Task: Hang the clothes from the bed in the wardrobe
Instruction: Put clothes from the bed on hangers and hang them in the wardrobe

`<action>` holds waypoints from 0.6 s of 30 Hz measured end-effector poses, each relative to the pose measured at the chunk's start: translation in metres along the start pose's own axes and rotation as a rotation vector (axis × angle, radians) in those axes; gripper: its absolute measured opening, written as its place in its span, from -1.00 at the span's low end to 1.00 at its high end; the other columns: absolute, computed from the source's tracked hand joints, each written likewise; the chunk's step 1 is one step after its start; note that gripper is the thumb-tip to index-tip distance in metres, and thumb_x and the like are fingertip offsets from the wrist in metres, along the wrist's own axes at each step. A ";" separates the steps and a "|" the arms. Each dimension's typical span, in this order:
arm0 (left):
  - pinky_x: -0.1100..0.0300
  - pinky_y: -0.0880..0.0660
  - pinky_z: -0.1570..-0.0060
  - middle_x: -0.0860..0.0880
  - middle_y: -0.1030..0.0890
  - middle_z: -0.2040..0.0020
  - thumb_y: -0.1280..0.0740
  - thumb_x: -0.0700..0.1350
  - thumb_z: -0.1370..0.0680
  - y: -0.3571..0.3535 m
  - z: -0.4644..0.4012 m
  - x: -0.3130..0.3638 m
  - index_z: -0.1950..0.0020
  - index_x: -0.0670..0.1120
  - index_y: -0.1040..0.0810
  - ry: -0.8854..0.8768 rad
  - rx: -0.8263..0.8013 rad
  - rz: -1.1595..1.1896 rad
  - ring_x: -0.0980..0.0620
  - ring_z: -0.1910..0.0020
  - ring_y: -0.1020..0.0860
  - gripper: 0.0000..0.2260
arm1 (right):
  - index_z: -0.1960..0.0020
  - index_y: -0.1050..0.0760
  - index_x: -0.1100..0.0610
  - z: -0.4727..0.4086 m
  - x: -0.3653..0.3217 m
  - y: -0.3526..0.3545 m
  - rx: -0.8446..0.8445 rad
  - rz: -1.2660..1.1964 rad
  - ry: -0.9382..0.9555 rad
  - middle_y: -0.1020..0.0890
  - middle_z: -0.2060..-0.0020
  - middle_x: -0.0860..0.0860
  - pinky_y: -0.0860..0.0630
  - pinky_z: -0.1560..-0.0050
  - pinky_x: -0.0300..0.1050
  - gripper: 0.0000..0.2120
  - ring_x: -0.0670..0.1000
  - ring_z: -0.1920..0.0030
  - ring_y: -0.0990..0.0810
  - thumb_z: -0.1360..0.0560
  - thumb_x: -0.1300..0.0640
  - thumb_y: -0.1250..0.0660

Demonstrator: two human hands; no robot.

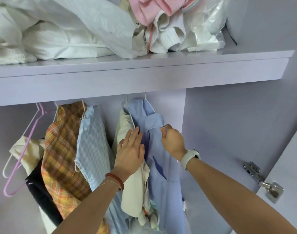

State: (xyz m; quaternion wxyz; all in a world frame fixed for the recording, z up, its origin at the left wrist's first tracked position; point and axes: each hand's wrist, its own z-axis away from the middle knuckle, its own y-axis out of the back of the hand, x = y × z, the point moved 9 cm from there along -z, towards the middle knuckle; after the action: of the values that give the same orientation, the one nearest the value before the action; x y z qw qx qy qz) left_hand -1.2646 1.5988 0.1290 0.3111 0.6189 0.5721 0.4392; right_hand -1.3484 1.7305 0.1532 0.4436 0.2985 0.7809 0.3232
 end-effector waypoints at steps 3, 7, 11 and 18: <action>0.05 -0.05 -0.40 0.08 0.03 -0.53 0.00 -0.05 -0.63 0.001 0.004 -0.013 -0.51 -0.03 -0.07 0.021 -0.018 -0.005 0.04 -0.51 0.07 -0.56 | -0.08 -0.41 0.30 -0.001 -0.005 0.018 0.113 0.019 0.015 -0.61 0.09 0.25 -0.31 0.22 -0.02 -0.67 0.28 0.07 -0.54 -0.62 0.08 0.02; -0.05 -0.03 -0.42 0.05 0.06 -0.54 -0.02 -0.08 -0.61 0.007 0.007 -0.025 -0.52 -0.03 -0.03 0.055 -0.046 -0.068 -0.01 -0.51 0.12 -0.54 | 0.00 -0.44 0.32 0.012 0.000 0.047 0.252 -0.064 0.014 -0.60 0.22 0.28 -0.24 0.28 -0.06 -0.70 0.30 0.18 -0.53 -0.61 0.12 -0.03; -0.17 0.10 -0.40 -0.05 -0.12 -0.51 -0.09 -0.11 -0.59 0.025 0.011 -0.010 -0.48 -0.06 -0.16 0.076 0.035 -0.041 -0.08 -0.51 0.06 -0.56 | 0.03 -0.46 0.30 0.061 0.032 0.051 0.239 -0.082 -0.003 -0.60 0.28 0.28 -0.28 0.30 -0.01 -0.74 0.33 0.23 -0.53 -0.60 0.13 -0.10; -0.16 -0.27 -0.30 -0.24 -0.41 -0.34 -0.27 -0.33 -0.52 0.014 0.022 0.071 -0.35 -0.26 -0.39 -0.226 0.099 0.213 -0.23 -0.36 -0.34 -0.62 | 0.31 -0.54 0.16 0.181 0.080 0.093 0.281 0.298 0.166 -0.47 0.67 0.05 -0.20 0.68 -0.30 -0.45 0.09 0.66 -0.45 -0.61 -0.02 0.09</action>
State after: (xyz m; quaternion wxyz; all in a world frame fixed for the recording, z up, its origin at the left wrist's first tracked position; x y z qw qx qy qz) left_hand -1.2412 1.6689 0.1458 0.2942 0.7360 0.4854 0.3689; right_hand -1.2060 1.8912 0.1132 0.2791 0.4421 0.7992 0.2965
